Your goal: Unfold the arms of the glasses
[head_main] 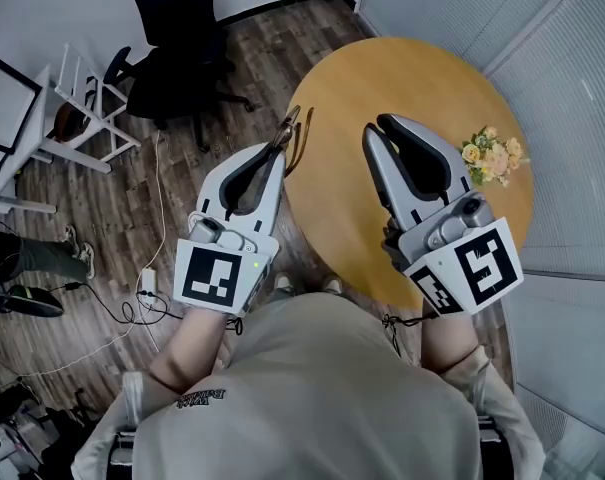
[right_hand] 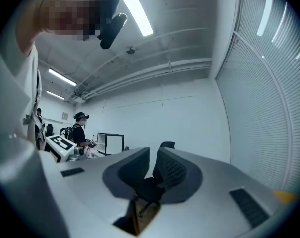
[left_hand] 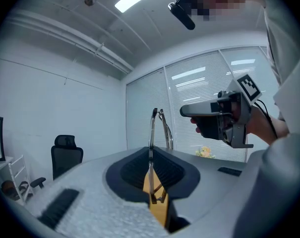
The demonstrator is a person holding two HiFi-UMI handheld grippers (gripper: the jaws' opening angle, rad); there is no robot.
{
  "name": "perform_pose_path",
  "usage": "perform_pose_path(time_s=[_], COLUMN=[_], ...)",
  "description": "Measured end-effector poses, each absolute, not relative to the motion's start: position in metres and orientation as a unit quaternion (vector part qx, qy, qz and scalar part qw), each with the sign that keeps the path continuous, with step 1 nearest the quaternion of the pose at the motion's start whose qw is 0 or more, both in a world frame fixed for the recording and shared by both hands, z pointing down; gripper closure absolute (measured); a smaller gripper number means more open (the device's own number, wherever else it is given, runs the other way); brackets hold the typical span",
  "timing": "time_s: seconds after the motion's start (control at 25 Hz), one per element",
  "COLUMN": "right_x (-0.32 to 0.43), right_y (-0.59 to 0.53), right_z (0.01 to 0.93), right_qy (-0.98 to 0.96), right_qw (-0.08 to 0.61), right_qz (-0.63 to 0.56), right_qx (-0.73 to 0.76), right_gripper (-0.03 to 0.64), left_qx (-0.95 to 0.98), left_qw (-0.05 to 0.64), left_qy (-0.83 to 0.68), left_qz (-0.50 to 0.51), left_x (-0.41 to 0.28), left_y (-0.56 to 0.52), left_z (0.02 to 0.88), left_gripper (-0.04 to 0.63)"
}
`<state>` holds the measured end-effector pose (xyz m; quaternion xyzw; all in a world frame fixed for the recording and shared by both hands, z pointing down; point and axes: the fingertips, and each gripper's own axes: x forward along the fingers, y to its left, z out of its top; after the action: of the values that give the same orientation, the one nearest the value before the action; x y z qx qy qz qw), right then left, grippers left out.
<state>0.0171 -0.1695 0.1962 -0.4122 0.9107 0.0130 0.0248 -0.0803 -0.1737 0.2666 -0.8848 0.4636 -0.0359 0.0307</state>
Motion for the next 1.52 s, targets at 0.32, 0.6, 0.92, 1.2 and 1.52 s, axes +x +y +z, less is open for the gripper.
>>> perform_pose_path(time_s=[0.32,0.6,0.92,1.2,1.52], right_x=[-0.012,-0.025,-0.023,-0.017,-0.006], right_y=[-0.173,-0.176,-0.171,-0.166,-0.158], right_z=[0.19,0.201,0.213,0.217,0.242], right_qy=[0.928,0.931,0.927,0.922,0.919], right_qw=[0.021,0.014,0.002,-0.008,-0.021], right_qz=[0.001,-0.008,-0.011,-0.005,-0.027], right_qx=[-0.371,-0.365,-0.376,-0.386,-0.393], right_gripper=[0.574,0.574,0.575,0.575,0.575], left_qx=[-0.894,-0.9,-0.899,-0.89,-0.874], left_qw=[0.032,0.039,0.028,0.009,0.009], left_qy=[0.445,0.43,0.434,0.455,0.486], left_qz=[-0.045,-0.058,-0.052,-0.016,0.0], left_x=[-0.069,-0.061,-0.066,-0.093,-0.114], left_y=[-0.165,-0.158,-0.151,-0.161,-0.169], left_z=[0.268,0.274,0.276,0.27,0.263], left_gripper=[0.555,0.555,0.555,0.555,0.555])
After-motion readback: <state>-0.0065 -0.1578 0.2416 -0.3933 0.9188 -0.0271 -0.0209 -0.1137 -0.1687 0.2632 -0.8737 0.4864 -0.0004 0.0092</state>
